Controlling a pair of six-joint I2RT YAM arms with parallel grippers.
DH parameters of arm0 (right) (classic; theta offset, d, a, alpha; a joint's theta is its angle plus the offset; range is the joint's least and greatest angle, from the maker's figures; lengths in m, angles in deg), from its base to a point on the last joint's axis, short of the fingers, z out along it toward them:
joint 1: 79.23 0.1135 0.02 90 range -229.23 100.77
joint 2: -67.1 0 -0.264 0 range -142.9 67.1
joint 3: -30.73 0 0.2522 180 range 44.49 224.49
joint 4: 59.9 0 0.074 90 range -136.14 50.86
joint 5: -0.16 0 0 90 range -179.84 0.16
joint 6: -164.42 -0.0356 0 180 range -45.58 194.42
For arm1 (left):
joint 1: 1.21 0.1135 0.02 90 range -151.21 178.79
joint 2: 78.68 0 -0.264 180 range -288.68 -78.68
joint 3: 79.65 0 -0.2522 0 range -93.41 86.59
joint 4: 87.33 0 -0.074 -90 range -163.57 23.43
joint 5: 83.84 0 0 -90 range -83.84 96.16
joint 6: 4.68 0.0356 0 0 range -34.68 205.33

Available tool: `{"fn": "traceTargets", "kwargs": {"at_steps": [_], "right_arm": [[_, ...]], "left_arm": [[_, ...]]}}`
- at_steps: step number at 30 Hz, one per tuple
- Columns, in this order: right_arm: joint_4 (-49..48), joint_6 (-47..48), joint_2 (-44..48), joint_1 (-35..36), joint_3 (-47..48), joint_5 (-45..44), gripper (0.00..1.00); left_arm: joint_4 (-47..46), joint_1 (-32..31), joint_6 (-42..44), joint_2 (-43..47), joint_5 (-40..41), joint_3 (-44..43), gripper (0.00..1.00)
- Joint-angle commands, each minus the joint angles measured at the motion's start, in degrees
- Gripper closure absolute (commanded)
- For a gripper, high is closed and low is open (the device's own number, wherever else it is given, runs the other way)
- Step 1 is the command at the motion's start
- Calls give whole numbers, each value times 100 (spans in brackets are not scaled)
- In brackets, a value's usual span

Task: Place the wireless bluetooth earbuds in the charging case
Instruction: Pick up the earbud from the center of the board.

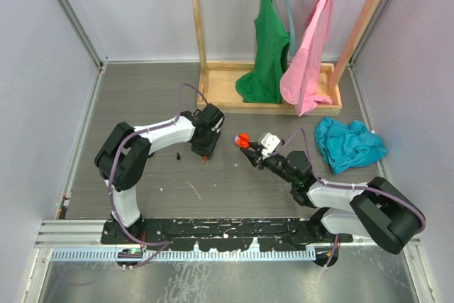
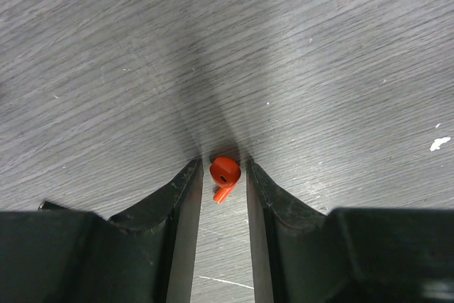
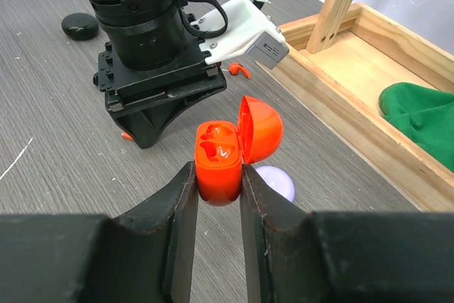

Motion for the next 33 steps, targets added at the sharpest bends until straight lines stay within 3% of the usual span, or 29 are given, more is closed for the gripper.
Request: {"fn": "traceTargets", "kwargs": {"at_steps": [1, 13, 24, 33], "right_arm": [[-295, 59, 72, 26, 120, -90, 99], [-277, 52, 92, 24, 123, -47, 99], [-399, -73, 79, 27, 97, 60, 99], [-672, -225, -30, 32, 48, 156, 99]], "left_arm": [[186, -55, 96, -100, 147, -235, 69], [182, -59, 152, -90, 191, -174, 84], [-671, -59, 116, 1175, 79, 532, 87], [-2248, -59, -90, 2754, -574, 1528, 88]]}}
